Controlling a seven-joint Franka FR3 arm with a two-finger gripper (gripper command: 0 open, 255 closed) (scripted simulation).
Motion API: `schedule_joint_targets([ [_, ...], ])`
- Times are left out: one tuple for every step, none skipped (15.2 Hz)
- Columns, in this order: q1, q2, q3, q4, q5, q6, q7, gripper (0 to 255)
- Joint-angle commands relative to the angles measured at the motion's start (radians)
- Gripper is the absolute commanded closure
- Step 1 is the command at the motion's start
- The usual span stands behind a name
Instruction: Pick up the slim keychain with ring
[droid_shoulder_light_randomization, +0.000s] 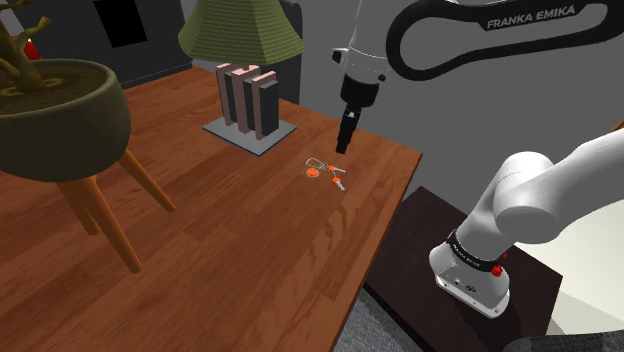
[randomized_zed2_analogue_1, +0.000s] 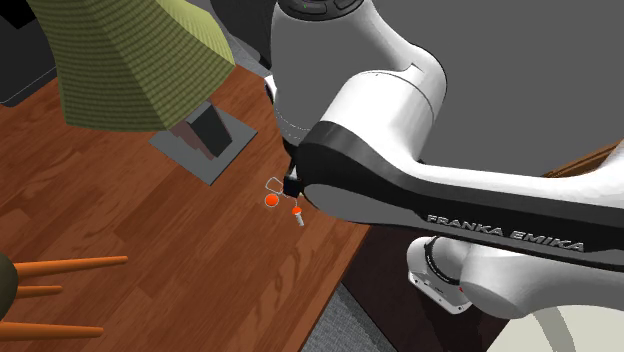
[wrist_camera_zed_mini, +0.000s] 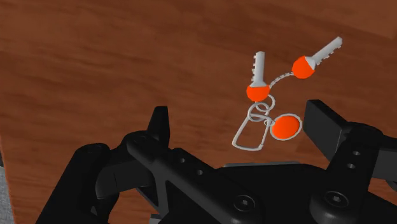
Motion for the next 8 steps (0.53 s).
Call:
schedule_joint_targets([
  [0.023, 0.041, 0.025, 0.01, 0.012, 0.026, -0.005, 0],
  [0.035, 0.061, 0.038, 0.01, 0.019, 0.042, -0.007, 0],
  [0.04, 0.068, 0.043, 0.011, 0.021, 0.049, -0.007, 0],
  [0.04, 0.072, 0.044, 0.0, 0.022, 0.063, -0.008, 0],
  [0.04, 0.076, 0.046, -0.01, 0.023, 0.077, -0.008, 0],
  [0.04, 0.08, 0.047, -0.021, 0.024, 0.092, -0.009, 0],
  [0.041, 0.084, 0.049, -0.031, 0.024, 0.106, -0.009, 0],
  [0.041, 0.089, 0.051, -0.041, 0.025, 0.121, -0.01, 0],
])
